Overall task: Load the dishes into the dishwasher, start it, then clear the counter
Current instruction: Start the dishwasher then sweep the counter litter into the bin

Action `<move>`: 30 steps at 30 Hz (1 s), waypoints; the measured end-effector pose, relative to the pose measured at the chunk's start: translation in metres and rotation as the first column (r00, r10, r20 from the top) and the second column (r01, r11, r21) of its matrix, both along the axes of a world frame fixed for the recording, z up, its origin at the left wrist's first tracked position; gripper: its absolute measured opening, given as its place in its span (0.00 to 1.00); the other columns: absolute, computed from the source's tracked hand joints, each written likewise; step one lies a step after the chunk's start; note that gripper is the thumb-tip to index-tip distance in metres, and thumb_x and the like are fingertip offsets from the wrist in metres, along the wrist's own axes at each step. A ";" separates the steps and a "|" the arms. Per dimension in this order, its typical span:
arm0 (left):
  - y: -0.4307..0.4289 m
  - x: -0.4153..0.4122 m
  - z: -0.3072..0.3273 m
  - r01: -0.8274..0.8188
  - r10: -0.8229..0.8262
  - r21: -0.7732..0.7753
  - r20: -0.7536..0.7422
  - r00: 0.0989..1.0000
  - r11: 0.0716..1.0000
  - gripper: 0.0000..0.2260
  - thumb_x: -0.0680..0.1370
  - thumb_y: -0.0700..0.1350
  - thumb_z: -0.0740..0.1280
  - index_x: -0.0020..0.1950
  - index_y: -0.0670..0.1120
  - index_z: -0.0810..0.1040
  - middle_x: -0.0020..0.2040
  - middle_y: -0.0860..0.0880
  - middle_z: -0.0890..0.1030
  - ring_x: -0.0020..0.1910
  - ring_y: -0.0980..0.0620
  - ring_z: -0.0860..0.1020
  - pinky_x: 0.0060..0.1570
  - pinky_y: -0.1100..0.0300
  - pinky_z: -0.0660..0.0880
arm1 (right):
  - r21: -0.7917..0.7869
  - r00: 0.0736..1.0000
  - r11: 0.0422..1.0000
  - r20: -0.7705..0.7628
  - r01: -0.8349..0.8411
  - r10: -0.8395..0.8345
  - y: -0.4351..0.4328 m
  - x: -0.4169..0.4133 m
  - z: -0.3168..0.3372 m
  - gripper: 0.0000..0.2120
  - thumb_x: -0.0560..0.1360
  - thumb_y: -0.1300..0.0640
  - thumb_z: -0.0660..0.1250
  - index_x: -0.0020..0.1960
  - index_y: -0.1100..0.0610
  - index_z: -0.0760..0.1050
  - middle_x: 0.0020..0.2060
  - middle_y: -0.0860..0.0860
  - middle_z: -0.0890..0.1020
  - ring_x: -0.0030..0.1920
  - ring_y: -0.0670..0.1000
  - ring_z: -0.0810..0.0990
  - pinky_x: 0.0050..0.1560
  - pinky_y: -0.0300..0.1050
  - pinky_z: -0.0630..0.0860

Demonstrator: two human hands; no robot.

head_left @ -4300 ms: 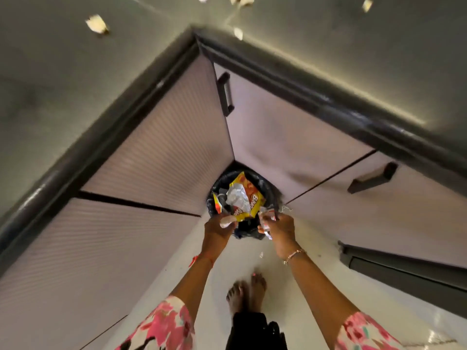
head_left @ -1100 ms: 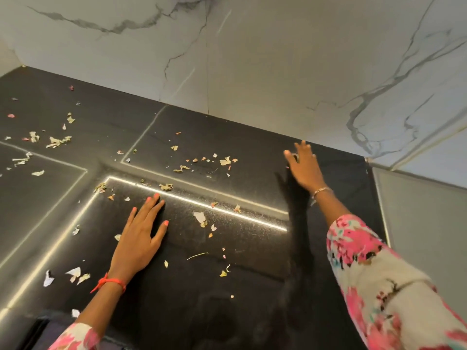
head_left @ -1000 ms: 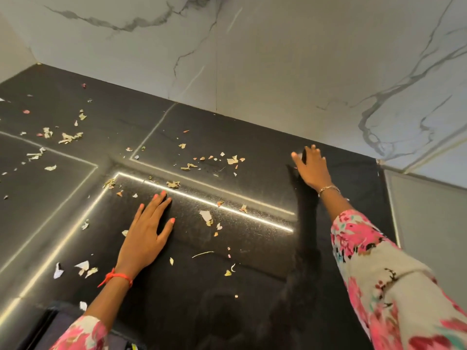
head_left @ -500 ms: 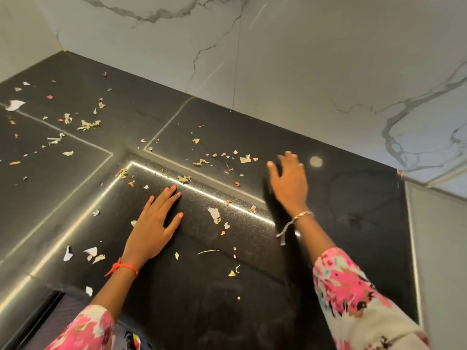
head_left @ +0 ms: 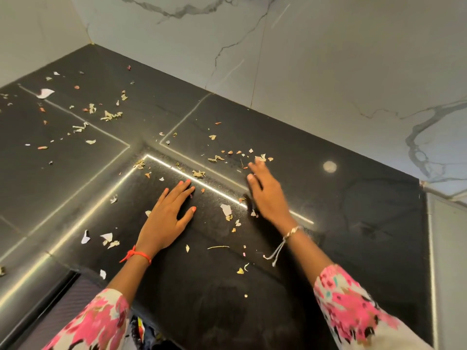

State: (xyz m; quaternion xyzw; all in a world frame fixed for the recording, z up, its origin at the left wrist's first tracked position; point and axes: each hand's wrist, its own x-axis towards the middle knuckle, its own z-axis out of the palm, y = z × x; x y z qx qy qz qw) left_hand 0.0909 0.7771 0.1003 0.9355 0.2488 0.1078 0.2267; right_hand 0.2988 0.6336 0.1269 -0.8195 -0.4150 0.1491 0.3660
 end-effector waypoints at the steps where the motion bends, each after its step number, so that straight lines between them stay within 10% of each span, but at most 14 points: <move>1: 0.000 0.000 0.000 -0.001 0.001 -0.001 -0.003 1.000 1.000 0.28 0.76 0.61 0.49 0.74 0.51 0.60 0.74 0.59 0.54 0.74 0.62 0.49 0.72 0.64 0.40 | -0.060 0.997 0.996 0.052 0.063 -0.060 0.005 0.018 0.000 0.23 0.81 0.49 0.51 0.74 0.54 0.58 0.75 0.48 0.53 0.75 0.47 0.50 0.73 0.43 0.48; 6: -0.001 -0.001 0.001 0.001 -0.001 -0.005 -0.003 1.000 1.000 0.28 0.76 0.61 0.49 0.74 0.51 0.60 0.74 0.59 0.54 0.74 0.62 0.49 0.72 0.64 0.40 | -0.363 0.971 0.928 0.238 0.082 0.007 0.024 0.055 -0.012 0.33 0.79 0.38 0.45 0.76 0.57 0.47 0.76 0.53 0.46 0.76 0.50 0.43 0.75 0.50 0.38; 12: -0.001 0.000 0.000 -0.002 0.002 0.007 -0.004 1.000 1.000 0.28 0.76 0.61 0.49 0.74 0.51 0.59 0.75 0.58 0.54 0.74 0.62 0.49 0.71 0.66 0.39 | -0.192 0.912 0.898 0.032 -0.397 0.410 0.018 -0.021 -0.004 0.31 0.77 0.37 0.45 0.76 0.50 0.50 0.75 0.45 0.51 0.74 0.41 0.46 0.75 0.45 0.44; 15: 0.000 0.000 0.000 -0.005 0.005 0.009 0.003 1.000 1.000 0.28 0.76 0.61 0.49 0.74 0.51 0.59 0.75 0.57 0.55 0.74 0.61 0.50 0.71 0.68 0.37 | 0.011 0.973 0.977 -0.092 -0.214 0.214 0.019 -0.012 0.002 0.26 0.79 0.42 0.51 0.75 0.51 0.57 0.75 0.45 0.55 0.75 0.45 0.51 0.73 0.45 0.51; 19: -0.001 0.000 0.000 -0.006 0.005 0.009 0.009 1.000 1.000 0.29 0.77 0.61 0.49 0.74 0.50 0.60 0.75 0.56 0.56 0.74 0.61 0.50 0.71 0.67 0.38 | -0.159 0.996 0.983 0.036 0.091 -0.087 0.011 -0.002 -0.006 0.30 0.79 0.41 0.49 0.75 0.57 0.54 0.76 0.51 0.51 0.76 0.47 0.46 0.76 0.46 0.43; 25: 0.000 0.001 -0.002 -0.006 0.006 0.019 0.002 1.000 1.000 0.29 0.76 0.60 0.49 0.74 0.48 0.61 0.75 0.56 0.55 0.74 0.62 0.49 0.71 0.65 0.39 | -0.223 0.989 0.973 0.123 -0.052 0.082 0.018 -0.072 -0.015 0.30 0.79 0.41 0.48 0.76 0.56 0.52 0.76 0.50 0.49 0.76 0.47 0.44 0.75 0.45 0.42; 30: -0.001 -0.001 -0.002 -0.002 0.001 0.002 0.027 1.000 1.000 0.29 0.77 0.59 0.51 0.74 0.47 0.61 0.74 0.57 0.54 0.73 0.62 0.50 0.72 0.64 0.41 | 0.070 0.971 0.992 -0.206 -0.109 0.122 0.017 -0.083 0.008 0.18 0.80 0.48 0.55 0.67 0.52 0.71 0.66 0.51 0.74 0.68 0.48 0.70 0.66 0.42 0.66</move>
